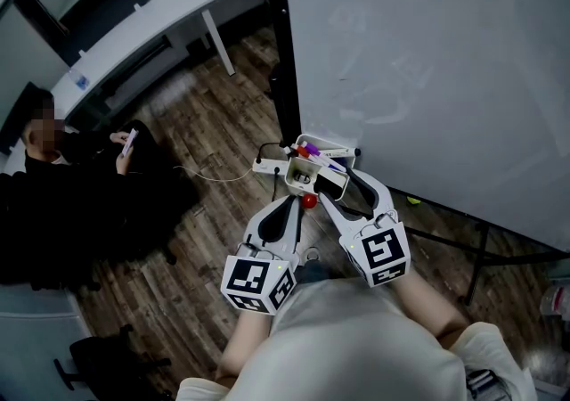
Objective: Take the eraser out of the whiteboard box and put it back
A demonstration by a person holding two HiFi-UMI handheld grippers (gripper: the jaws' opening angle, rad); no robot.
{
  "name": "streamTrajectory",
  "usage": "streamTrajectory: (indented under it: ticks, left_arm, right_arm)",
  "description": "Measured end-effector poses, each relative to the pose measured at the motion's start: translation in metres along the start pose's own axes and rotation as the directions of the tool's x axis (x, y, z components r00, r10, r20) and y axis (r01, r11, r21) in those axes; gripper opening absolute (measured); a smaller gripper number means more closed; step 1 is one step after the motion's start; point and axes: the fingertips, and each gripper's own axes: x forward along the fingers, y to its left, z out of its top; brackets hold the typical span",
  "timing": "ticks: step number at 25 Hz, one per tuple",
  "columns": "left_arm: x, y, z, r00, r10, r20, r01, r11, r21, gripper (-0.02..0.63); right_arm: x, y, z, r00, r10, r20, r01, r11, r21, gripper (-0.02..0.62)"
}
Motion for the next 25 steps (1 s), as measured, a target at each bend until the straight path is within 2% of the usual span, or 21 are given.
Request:
streamTrajectory:
  ticks: [25]
  left_arm:
    - [-0.011,-0.031,-0.012,1.0,0.002,-0.009,-0.002,1.0,0.005,0.002]
  right_arm:
    - [-0.05,0.003,0.012,0.995,-0.003,0.1,-0.005,0.997,0.072,0.224]
